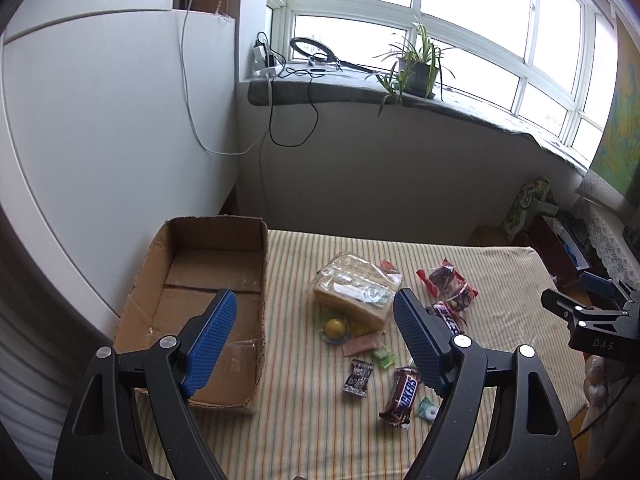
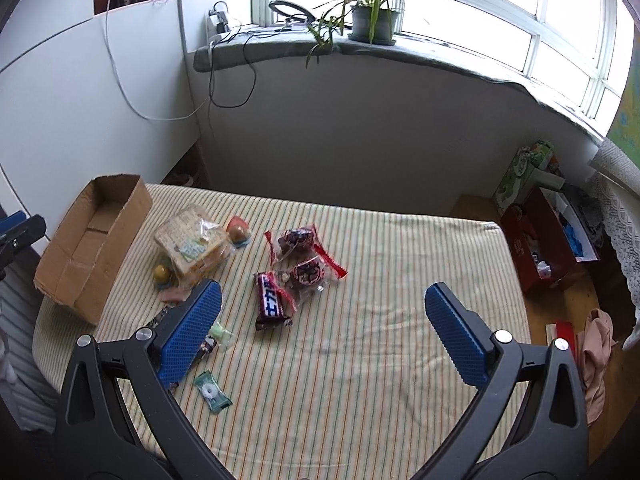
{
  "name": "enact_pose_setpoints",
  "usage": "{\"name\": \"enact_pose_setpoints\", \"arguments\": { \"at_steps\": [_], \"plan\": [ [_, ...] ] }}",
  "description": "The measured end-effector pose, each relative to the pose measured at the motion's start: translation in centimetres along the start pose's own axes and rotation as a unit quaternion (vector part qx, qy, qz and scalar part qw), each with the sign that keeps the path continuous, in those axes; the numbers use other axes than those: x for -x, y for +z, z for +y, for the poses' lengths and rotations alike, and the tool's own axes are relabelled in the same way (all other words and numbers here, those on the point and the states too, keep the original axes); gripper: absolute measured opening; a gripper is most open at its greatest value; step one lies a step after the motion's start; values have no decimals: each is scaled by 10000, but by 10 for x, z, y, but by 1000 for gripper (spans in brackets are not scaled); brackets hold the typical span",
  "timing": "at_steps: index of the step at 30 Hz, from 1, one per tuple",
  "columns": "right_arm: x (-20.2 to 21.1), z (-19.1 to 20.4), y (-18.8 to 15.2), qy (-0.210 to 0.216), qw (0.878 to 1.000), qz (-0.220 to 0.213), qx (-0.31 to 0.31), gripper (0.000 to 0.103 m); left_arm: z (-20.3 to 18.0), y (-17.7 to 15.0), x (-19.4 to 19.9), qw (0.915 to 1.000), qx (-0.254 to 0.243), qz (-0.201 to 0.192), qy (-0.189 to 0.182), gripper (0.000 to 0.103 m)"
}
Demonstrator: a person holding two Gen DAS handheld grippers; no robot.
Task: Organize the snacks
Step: 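Grasp the dark wrapped candy with the left tool while the right tool grasps the green mint packet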
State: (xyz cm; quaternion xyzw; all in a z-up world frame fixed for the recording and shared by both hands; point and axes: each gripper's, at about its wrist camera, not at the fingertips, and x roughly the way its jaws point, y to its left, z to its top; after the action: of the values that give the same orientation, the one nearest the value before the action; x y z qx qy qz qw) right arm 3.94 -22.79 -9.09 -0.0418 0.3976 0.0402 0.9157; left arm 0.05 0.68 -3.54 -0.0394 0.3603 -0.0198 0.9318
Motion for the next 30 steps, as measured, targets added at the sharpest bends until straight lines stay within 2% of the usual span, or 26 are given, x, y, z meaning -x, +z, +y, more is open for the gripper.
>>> {"name": "enact_pose_setpoints", "arguments": {
  "at_steps": [4, 8, 10, 11, 15, 19, 23, 30],
  "plan": [
    [-12, 12, -22, 304, 9984, 232, 417, 102, -5, -6, -7, 9995, -115, 220, -211, 71],
    [-24, 28, -45, 597, 9938, 525, 783, 93, -11, -16, -16, 9973, -273, 488, -467, 60],
    [-29, 32, -53, 739, 9918, 672, 791, 90, -17, -23, -25, 9946, -362, 724, -654, 46],
    [-32, 34, -57, 829, 9908, 739, 772, 90, -20, -26, -30, 9928, -407, 848, -740, 43],
    [-47, 39, -68, 1132, 9853, 1037, 747, 75, -32, -42, -50, 9854, -590, 1243, -1002, 29],
    [-57, 49, -79, 1341, 9789, 1210, 953, 63, -38, -54, -64, 9795, -752, 1484, -1139, 25],
    [-66, 54, -84, 1506, 9747, 1327, 985, 60, -36, -62, -80, 9747, -699, 1771, -1170, 23],
    [-81, 65, -89, 1626, 9685, 1472, 1183, 56, -32, -71, -97, 9717, -707, 1926, -1173, 23]
  ]
}}
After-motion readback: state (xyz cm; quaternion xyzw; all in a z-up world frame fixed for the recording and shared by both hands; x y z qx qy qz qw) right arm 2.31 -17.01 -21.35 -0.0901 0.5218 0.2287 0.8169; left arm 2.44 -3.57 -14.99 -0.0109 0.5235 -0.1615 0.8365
